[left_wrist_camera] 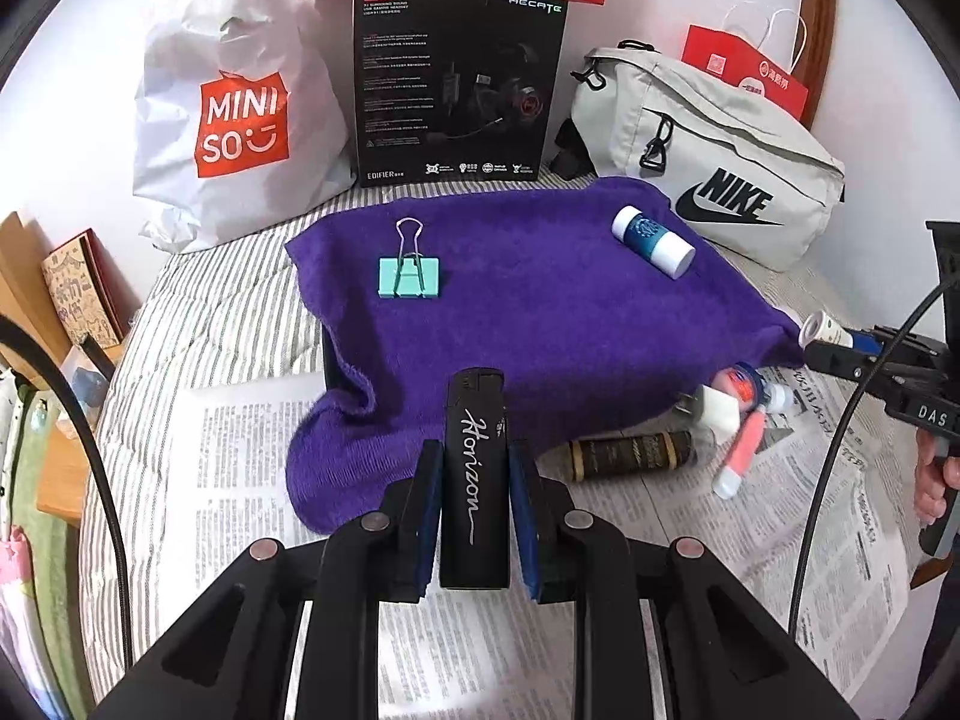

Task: Organize rigid objects
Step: 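Carry the tape roll onto the towel and release it while the left tool carries the case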

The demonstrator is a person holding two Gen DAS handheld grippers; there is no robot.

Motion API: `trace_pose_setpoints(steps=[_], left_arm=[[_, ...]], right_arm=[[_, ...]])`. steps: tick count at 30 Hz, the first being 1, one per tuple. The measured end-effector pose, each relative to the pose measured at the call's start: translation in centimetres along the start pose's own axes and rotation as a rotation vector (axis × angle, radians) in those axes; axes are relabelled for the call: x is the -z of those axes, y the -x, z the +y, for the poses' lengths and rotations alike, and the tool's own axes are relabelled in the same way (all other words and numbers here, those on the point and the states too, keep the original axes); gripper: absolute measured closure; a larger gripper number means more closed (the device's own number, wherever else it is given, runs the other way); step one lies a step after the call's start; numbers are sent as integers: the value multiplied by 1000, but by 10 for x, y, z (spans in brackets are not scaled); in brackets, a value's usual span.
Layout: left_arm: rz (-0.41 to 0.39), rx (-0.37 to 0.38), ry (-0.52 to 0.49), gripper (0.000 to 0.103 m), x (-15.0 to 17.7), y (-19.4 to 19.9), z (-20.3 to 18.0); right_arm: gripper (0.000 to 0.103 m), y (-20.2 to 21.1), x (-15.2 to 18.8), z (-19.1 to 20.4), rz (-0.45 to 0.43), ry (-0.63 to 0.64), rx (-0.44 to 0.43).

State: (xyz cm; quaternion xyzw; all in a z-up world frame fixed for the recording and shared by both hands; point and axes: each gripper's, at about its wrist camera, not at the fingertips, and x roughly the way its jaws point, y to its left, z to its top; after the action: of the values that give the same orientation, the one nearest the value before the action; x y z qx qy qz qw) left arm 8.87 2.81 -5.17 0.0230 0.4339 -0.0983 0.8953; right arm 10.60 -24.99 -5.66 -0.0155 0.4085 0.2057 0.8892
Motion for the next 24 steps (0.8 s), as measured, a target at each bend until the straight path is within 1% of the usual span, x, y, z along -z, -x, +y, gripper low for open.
trace_pose_setpoints(steps=[6, 13, 17, 24], left_arm=[[-3, 3, 7, 82, -15, -9, 8], [9, 7, 26, 82, -30, -26, 21], [18, 10, 38, 82, -33, -36, 28], [34, 28, 58, 82, -38, -50, 37]], right_arm=[[66, -12, -18, -6, 2, -5, 33], [66, -41, -39, -16, 33, -4, 76], [66, -61, -44, -21, 63, -7, 89], [66, -93, -49, -26, 111, 0, 138]])
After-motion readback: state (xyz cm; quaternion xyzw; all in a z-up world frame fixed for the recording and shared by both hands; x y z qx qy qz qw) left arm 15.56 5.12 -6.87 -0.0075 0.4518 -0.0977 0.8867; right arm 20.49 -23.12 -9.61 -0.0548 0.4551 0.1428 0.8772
